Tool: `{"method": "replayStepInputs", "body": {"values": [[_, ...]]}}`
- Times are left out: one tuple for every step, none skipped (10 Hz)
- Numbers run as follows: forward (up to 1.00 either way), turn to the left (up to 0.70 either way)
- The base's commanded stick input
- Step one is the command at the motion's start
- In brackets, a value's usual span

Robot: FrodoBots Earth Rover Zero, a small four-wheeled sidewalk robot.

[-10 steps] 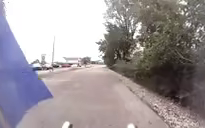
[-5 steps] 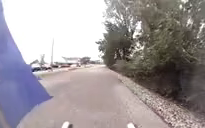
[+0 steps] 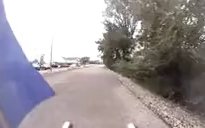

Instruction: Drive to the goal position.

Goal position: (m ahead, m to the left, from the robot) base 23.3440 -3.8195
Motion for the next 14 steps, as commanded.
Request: {"method": "replayStepInputs", "body": {"values": [[0.45,0.0],[0.45,0.0],[0.45,0.0],[0.6,0.0],[0.6,0.0],[0.6,0.0],[0.6,0.0],[0.6,0.0],[0.6,0.0],[0.6,0.0],[0.6,0.12],[0.6,0.15],[0.6,0.08],[0.6,0.0]]}}
